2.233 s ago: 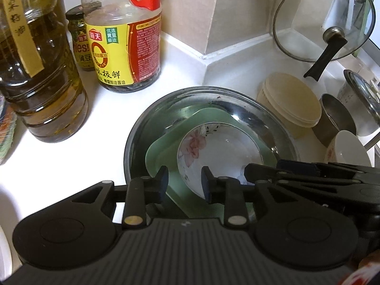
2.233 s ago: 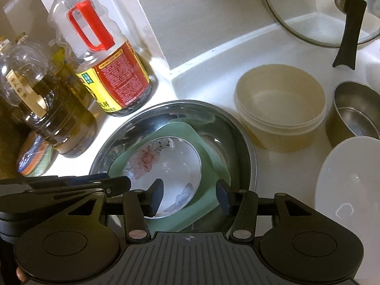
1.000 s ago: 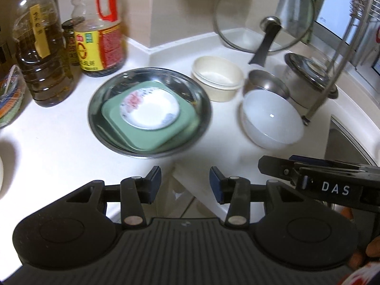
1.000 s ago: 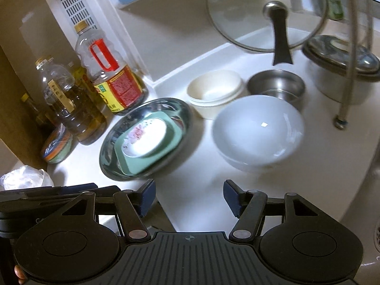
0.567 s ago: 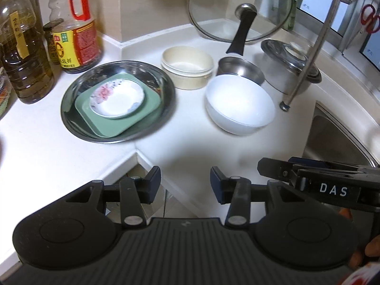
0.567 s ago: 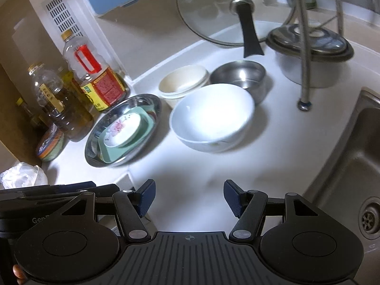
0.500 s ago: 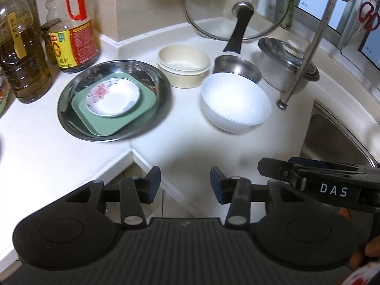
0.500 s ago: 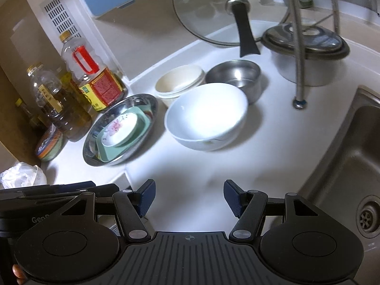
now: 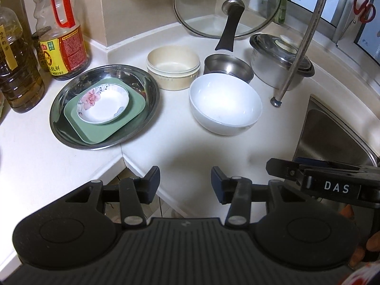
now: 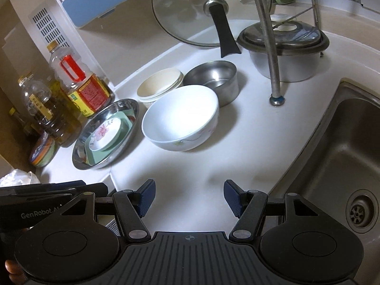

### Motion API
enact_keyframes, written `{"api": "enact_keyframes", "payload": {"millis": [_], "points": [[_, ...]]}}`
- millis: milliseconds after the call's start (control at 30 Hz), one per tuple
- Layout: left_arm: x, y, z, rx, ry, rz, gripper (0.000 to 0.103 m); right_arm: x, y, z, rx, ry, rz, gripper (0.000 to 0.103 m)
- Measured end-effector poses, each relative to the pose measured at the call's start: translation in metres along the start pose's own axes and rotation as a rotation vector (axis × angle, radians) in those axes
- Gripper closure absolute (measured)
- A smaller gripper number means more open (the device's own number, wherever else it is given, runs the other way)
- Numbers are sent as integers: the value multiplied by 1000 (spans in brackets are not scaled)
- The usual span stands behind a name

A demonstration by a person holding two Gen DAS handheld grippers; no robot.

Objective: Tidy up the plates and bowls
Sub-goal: 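Move both grippers toward the cream plastic bowl beside the steel pot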

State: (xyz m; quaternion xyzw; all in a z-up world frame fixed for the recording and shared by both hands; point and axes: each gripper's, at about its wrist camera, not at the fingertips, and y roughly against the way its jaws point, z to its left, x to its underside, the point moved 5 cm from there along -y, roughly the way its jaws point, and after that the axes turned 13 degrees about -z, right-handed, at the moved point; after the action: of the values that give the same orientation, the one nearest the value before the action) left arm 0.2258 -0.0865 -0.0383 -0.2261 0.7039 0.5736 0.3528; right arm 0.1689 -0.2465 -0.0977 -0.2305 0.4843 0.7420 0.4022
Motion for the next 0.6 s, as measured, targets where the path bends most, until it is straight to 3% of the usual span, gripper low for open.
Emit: {"api": "enact_keyframes", "payload": {"millis": [600], "points": [[-55,-53,42,54,-44,-34,58,-48,-44,22,33,-1,-92,40]]}}
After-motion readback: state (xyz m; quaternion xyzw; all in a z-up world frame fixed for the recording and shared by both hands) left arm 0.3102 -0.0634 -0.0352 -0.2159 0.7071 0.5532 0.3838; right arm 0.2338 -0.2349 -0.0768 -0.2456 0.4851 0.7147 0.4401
